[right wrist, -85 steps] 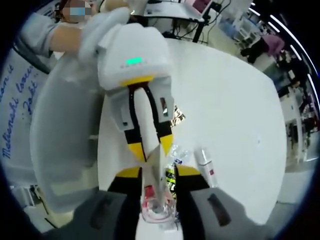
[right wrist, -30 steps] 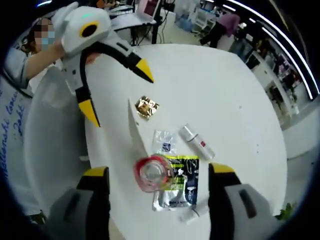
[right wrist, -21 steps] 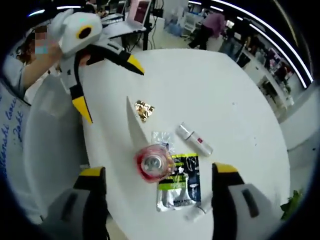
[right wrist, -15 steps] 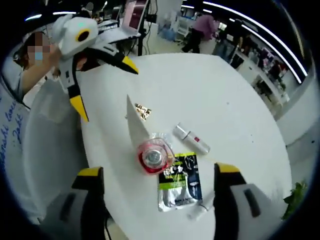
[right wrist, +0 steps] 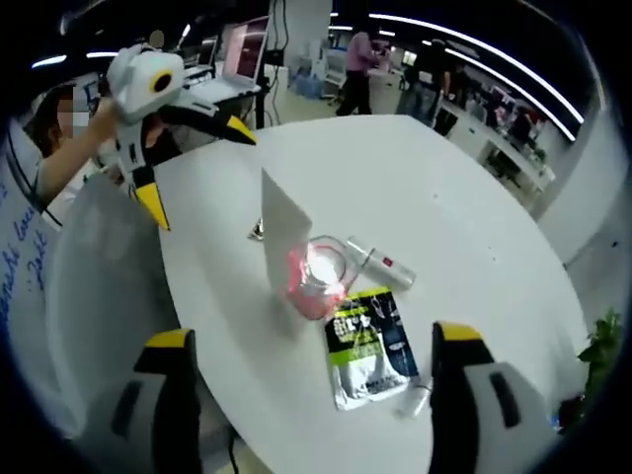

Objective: Arrange the skincare products in the storage area until every visible bottle or jar stands upright without overlapping.

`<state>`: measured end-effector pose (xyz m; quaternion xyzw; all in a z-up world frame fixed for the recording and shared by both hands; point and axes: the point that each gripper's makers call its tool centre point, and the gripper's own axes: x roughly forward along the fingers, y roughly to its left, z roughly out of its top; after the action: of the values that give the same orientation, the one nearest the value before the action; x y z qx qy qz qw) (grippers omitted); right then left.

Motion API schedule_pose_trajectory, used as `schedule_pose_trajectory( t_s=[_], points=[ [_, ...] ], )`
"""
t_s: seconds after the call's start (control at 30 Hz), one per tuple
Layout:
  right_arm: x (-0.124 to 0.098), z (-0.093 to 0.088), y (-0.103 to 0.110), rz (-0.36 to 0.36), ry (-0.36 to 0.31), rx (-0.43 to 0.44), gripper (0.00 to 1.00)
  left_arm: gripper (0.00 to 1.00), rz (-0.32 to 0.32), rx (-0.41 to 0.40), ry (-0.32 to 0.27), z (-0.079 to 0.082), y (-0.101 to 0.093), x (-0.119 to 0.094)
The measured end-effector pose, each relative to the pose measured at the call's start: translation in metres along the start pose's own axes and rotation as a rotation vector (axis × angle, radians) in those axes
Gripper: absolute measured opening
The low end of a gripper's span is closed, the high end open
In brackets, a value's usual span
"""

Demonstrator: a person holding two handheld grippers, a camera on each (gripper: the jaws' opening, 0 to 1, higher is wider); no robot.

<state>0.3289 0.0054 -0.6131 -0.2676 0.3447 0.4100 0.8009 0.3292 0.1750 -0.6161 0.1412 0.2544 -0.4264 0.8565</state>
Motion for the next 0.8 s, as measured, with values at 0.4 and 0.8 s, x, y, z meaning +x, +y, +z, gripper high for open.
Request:
schedule_pose_trajectory(
  t_s=[0.4,0.8],
  points=[
    [-0.008,-0.01,0.004,-0.032,-0.037,0.048,1.0,0.97,-0.001,-0.011,-0.006,0.0,-0.004,-0.007],
    [-0.013,-0.02,0.0,-0.049,-0.056,0.103,1.0,0.97,0.001,-0.042,-0.028,-0.002,-0.003,-0.009]
  ],
)
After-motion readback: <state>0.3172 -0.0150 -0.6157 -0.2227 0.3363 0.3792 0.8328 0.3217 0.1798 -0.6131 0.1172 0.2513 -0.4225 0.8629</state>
